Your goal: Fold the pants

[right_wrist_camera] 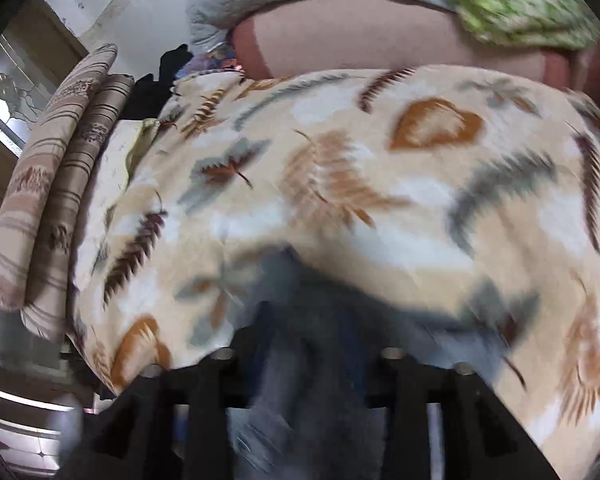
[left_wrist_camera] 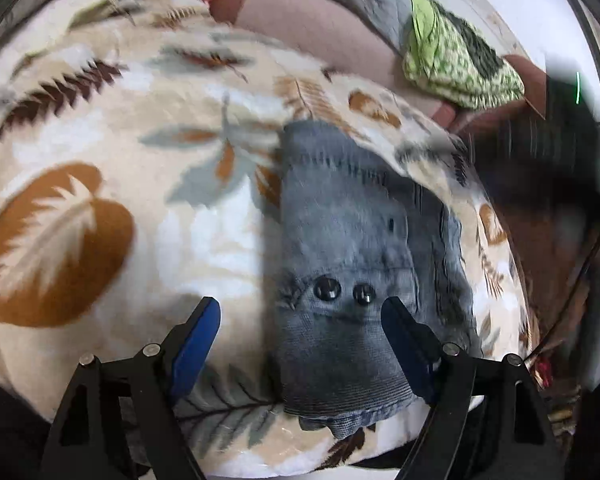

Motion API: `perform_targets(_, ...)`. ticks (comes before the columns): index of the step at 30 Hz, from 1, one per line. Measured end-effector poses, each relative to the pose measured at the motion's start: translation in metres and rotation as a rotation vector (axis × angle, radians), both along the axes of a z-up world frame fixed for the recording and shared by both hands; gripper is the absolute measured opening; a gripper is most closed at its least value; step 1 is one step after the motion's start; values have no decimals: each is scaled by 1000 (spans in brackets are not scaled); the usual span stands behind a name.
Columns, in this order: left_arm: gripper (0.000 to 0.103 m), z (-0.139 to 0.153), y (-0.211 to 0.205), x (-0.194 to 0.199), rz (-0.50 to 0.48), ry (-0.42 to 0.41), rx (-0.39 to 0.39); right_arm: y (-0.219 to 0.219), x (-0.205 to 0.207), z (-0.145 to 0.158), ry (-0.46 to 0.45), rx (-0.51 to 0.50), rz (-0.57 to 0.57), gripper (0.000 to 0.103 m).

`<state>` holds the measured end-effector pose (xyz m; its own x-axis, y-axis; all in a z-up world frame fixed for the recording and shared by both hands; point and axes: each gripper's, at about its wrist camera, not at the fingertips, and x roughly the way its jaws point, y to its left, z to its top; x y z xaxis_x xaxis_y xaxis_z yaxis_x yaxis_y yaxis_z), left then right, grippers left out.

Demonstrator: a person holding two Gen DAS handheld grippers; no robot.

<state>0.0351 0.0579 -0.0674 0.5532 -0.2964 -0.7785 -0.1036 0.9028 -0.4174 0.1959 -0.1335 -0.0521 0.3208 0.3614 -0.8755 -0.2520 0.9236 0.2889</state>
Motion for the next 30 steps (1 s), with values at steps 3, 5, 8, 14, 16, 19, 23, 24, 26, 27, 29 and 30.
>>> perform_targets(3, 84, -7, -10, 4, -64, 71, 48, -44, -3, -64, 119, -45, -81, 69)
perform_targets(5, 84, -8, -16, 4, -94, 77, 120, -59, -16, -42, 68, 21, -110, 70)
perform_targets(8, 84, 11, -13, -2, -44, 30, 136, -71, -46, -7, -25, 113, -98, 70)
perform_targets(14, 91, -12, -36, 0, -102, 60, 260, -69, -100, -62, 71, 90, -4, 70)
perform_targets(16, 91, -6, -30, -1, -87, 73, 246, -72, -110, -63, 5, 76, 0, 70)
perform_targets(19, 91, 16, -21, -3, -63, 6, 204, -83, -113, -41, 8, 125, -21, 71)
perform_targets(23, 91, 27, -4, 12, -37, -44, 131, -104, -109, -31, 10, 181, -58, 71)
perform_targets(24, 91, 24, 3, 17, -33, -28, 104, -113, -106, -32, 21, 193, -80, 71)
perform_targets(26, 91, 11, 17, 30, -42, 17, -9, -129, -92, -39, 58, 233, -136, 71)
perform_targets(27, 91, 8, 23, 34, -50, 29, -76, -131, -88, -42, 77, 266, -142, 71)
perform_targets(29, 91, 0, 28, 44, -56, 41, -198, -137, -71, -53, 133, 350, -163, 71)
perform_targets(30, 91, -3, 29, 51, -59, 42, -230, -142, -64, -56, 145, 361, -178, 71)
